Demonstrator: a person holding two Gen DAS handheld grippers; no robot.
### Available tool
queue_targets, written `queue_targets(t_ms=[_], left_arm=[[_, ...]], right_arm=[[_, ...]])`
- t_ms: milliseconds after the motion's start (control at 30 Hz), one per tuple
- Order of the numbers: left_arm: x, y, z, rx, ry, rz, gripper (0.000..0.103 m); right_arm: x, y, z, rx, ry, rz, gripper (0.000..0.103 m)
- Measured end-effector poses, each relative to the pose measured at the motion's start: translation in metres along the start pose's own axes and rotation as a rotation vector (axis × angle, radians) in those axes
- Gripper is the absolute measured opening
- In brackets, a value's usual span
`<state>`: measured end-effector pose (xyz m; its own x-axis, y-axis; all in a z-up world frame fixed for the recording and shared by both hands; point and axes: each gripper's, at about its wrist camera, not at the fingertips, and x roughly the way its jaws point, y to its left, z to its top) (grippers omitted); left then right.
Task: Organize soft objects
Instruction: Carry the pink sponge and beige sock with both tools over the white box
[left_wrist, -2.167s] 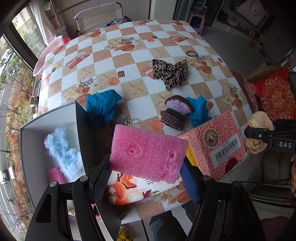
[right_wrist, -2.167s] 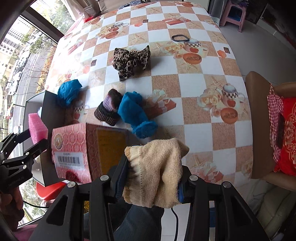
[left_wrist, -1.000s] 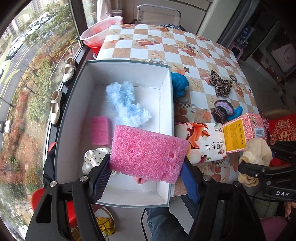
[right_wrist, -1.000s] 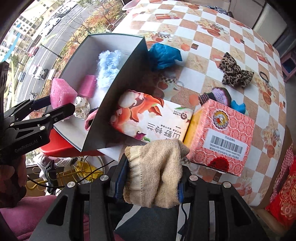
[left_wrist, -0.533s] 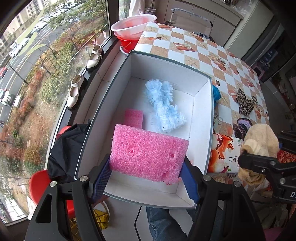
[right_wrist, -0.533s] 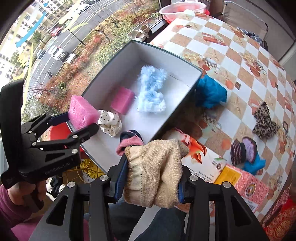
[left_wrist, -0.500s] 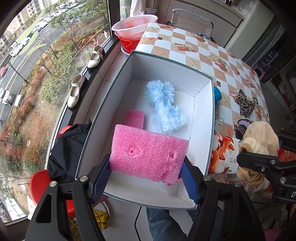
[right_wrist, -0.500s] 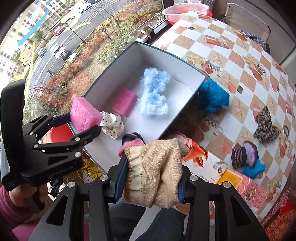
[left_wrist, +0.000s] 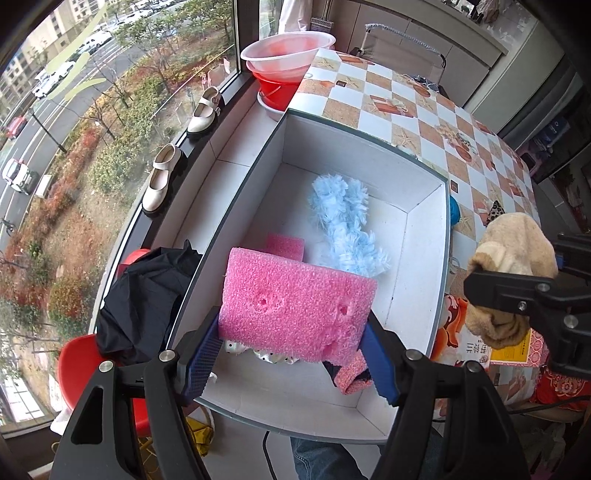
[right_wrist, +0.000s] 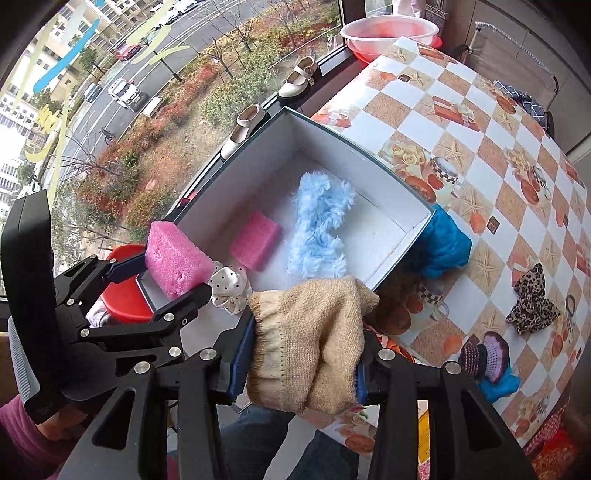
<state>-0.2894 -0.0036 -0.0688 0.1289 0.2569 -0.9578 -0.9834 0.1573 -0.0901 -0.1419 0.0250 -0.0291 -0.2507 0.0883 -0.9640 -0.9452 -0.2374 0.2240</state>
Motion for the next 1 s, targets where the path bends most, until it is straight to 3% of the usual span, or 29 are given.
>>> queue_targets(t_ms=[1000], left_arm=[[0.022, -0.007, 0.016, -0.007, 0.030, 0.009, 0.074]], right_arm=[[0.017, -0.013, 0.036, 0.004, 0.024, -0.004, 0.045]])
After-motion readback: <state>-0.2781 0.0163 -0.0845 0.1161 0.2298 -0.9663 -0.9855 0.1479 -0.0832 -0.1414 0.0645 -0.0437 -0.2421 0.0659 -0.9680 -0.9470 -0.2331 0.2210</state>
